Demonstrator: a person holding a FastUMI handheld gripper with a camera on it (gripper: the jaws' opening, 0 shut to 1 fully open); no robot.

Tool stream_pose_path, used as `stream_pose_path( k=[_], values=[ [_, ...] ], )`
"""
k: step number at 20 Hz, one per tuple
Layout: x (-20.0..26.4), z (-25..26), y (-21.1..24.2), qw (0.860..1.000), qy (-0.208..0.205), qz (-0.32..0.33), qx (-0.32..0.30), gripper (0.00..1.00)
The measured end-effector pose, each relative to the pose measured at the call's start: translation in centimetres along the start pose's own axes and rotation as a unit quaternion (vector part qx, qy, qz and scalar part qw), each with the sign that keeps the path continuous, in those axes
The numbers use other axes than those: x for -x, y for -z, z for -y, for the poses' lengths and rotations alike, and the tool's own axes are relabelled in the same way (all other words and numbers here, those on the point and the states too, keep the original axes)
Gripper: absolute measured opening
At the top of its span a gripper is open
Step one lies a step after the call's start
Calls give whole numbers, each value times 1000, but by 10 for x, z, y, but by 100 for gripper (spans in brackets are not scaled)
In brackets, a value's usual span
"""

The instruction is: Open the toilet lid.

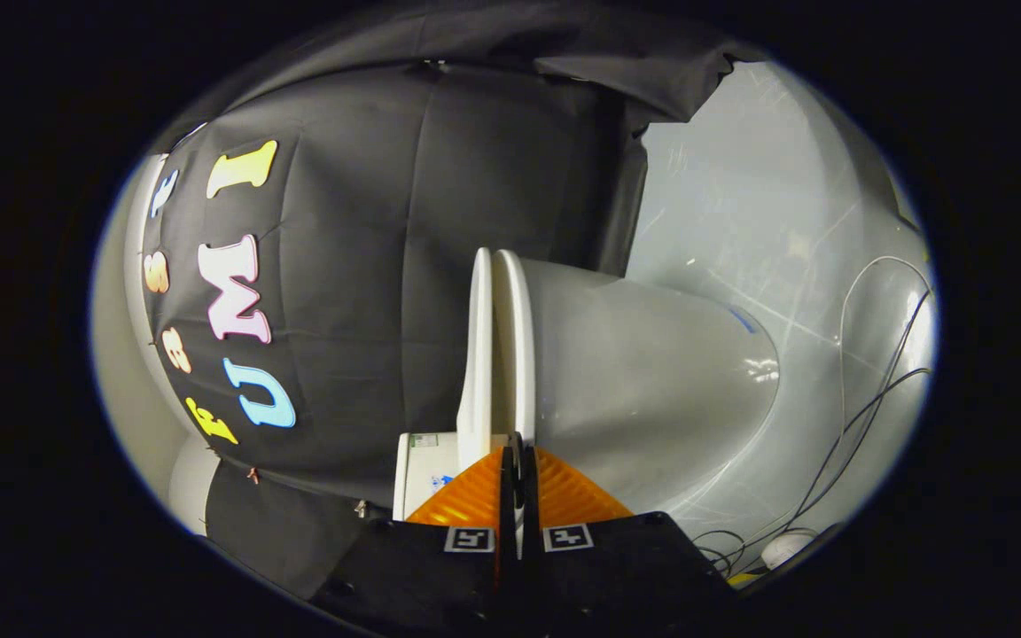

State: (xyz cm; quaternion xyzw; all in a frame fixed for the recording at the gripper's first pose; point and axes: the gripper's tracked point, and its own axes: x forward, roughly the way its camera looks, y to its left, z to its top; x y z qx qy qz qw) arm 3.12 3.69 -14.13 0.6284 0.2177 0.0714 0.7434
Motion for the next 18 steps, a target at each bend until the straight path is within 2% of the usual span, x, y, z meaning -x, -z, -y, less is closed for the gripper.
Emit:
stream_pose_path(
  k=[3,11,18],
  values=[
    [3,-1,1,1000,-3,-11,-27,5],
    [-1,-5,3,1000,-16,-2,-22,5],
    [-3,-8,3,1000,0,5,-1,5]
  ],
)
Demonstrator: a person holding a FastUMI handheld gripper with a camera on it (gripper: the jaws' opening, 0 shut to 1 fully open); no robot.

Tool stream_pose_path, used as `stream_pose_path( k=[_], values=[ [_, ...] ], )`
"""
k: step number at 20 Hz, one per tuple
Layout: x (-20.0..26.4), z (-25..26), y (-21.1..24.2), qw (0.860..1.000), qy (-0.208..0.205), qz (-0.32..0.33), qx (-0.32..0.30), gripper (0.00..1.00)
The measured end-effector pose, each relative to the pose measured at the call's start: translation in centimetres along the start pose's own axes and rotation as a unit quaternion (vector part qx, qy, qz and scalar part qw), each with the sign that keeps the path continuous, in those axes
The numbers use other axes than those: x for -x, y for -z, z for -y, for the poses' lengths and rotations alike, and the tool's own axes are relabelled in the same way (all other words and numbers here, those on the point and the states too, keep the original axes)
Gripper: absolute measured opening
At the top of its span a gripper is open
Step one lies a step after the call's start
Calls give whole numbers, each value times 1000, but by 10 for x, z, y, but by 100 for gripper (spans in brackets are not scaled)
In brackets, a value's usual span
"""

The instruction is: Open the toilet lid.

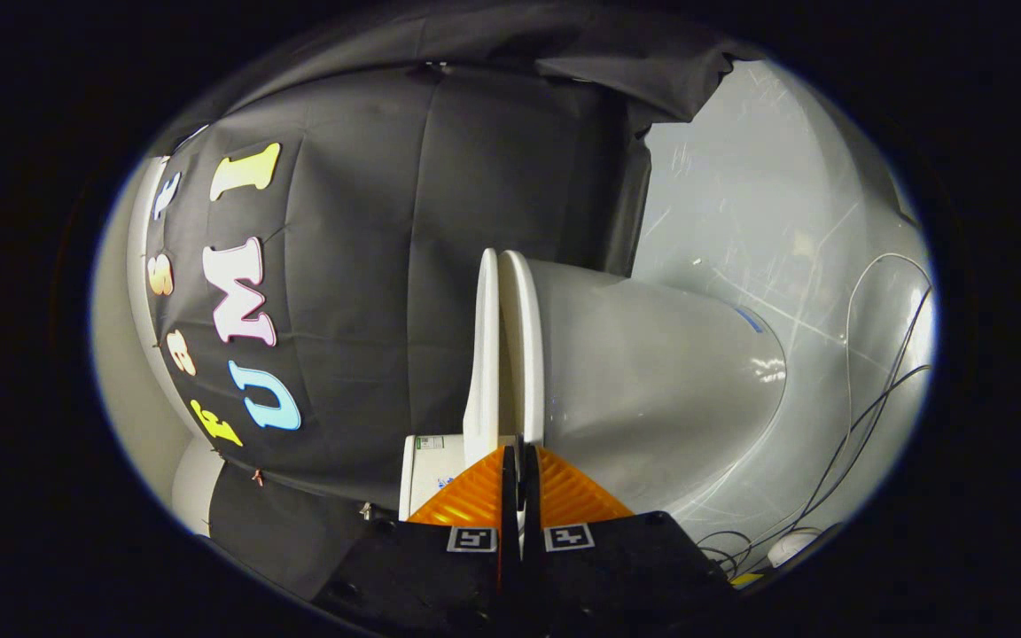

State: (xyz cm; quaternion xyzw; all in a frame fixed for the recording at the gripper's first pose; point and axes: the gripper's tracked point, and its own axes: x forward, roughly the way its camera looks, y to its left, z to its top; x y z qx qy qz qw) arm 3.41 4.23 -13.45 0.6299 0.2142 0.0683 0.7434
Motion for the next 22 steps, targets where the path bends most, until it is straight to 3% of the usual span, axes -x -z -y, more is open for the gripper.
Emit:
stream_pose_path(
  k=[14,22],
  values=[
    [6,-60,3,992,22,16,119,5],
    [8,-117,16,981,27,26,192,5]
  ],
)
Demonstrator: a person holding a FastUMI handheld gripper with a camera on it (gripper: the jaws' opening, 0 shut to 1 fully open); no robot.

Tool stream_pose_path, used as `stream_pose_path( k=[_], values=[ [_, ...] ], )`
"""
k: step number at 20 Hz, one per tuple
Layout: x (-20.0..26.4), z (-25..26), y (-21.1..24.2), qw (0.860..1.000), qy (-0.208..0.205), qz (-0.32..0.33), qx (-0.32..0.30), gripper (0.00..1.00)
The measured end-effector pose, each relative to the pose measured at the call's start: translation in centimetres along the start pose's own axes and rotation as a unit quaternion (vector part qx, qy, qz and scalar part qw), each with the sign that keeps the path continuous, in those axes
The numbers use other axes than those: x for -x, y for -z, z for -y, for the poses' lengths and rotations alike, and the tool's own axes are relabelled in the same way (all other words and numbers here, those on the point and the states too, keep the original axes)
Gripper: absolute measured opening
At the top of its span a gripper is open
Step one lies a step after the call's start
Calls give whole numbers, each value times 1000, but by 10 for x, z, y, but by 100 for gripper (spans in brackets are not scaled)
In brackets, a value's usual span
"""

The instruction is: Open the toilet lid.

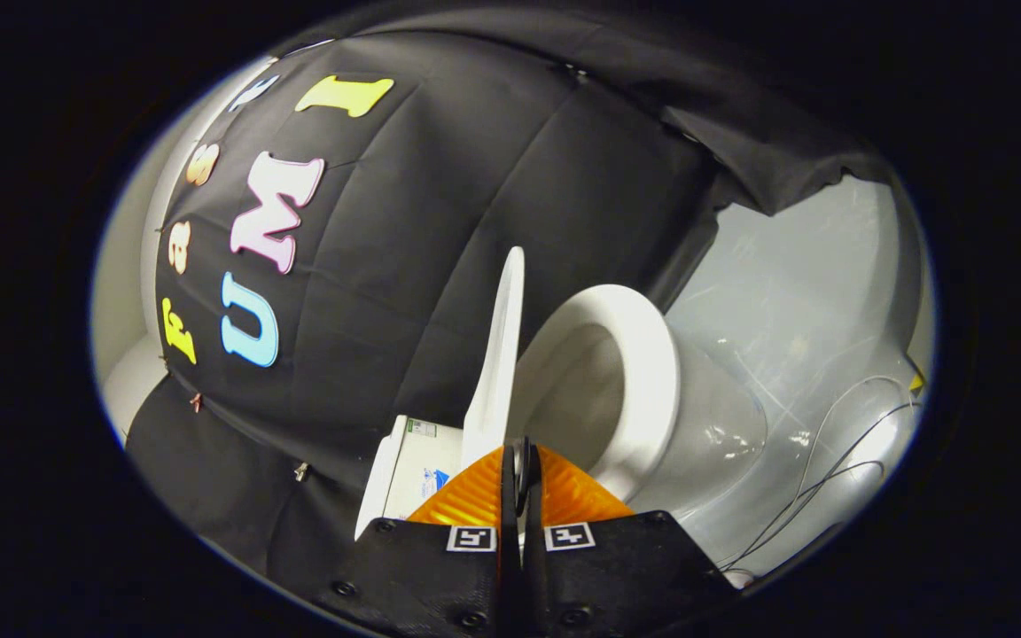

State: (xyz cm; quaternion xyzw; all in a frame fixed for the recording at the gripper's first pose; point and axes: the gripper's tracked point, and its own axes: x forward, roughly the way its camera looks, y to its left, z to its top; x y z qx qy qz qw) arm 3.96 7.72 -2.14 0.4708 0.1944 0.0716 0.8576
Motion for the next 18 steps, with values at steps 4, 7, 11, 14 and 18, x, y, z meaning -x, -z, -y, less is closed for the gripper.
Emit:
stream_pose_path(
  k=[4,7,11,14,18],
  values=[
    [5,-44,-2,999,9,7,49,7],
    [6,-72,1,995,33,14,94,8],
    [6,-114,5,992,41,19,118,8],
    [5,-136,12,985,61,24,157,8],
    [2,-174,25,975,83,37,201,8]
  ],
)
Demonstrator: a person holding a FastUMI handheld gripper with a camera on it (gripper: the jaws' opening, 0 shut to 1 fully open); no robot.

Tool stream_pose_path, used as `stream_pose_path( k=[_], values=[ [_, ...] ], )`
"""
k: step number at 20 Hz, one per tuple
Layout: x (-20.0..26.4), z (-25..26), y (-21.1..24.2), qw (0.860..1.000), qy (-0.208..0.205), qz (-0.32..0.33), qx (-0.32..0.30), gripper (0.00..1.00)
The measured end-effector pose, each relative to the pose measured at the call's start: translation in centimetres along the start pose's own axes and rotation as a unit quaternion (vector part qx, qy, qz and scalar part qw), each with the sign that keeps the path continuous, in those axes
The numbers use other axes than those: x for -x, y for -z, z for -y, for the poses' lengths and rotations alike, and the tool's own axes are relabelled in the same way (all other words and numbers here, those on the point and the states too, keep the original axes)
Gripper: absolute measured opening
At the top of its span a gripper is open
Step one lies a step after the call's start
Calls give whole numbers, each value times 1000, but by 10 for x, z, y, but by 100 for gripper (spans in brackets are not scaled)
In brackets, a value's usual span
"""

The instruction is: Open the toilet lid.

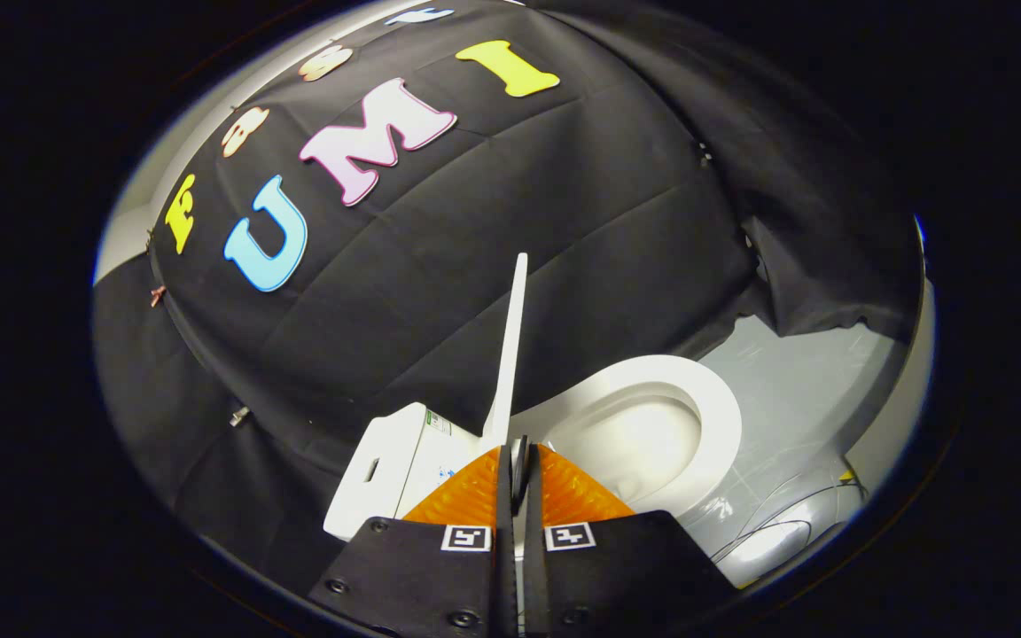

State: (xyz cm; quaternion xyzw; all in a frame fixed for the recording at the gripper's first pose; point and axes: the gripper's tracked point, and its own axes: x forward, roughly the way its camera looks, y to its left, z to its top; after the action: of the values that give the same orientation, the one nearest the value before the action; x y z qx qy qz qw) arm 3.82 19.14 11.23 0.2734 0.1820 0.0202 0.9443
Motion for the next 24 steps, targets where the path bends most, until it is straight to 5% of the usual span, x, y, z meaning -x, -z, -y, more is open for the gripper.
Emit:
stream_pose_path(
  k=[24],
  values=[
    [4,-215,49,973,94,26,209,8]
  ],
)
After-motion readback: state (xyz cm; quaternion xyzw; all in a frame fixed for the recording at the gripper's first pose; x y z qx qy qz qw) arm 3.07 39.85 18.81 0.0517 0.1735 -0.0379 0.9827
